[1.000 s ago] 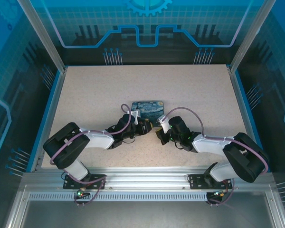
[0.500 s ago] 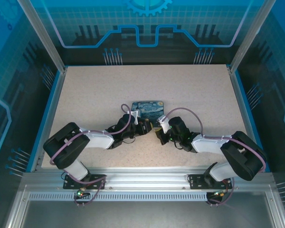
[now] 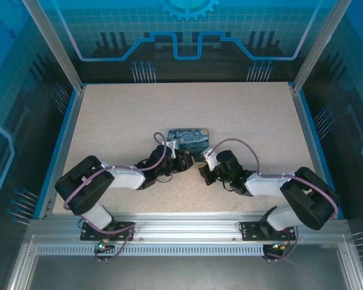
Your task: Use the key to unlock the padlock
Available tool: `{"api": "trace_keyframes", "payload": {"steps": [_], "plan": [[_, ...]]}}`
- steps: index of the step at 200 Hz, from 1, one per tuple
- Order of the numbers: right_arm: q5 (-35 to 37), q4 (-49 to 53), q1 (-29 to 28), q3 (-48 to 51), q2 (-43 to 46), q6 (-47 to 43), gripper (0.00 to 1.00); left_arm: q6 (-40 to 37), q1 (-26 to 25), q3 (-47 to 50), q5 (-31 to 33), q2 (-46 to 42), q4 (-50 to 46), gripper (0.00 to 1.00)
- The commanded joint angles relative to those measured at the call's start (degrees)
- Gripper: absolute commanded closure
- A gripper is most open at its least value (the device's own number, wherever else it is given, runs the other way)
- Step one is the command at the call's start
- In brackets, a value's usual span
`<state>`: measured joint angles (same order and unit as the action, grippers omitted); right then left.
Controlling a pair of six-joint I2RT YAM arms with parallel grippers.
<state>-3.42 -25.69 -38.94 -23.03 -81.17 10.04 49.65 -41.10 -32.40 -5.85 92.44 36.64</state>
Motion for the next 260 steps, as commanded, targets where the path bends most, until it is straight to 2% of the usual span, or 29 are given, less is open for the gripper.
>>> {"api": "trace_keyframes", "payload": {"steps": [1,123,260], "plan": [[-0.45,-2.82,0.35,0.96,0.87,0.52,1.00,0.68,-0.13,0.03,-1.14,-1.36,2.98,0.72],[-1.00,-4.28,0.44,1.26,2.30,0.78,1.00,1.39,-0.46,0.02,-1.53,-0.16,4.07,0.72],[-1.10,-9.12,0.44,0.57,-0.40,1.56,1.00,1.86,-1.14,-0.91,-1.98,0.88,4.40,0.73]]}}
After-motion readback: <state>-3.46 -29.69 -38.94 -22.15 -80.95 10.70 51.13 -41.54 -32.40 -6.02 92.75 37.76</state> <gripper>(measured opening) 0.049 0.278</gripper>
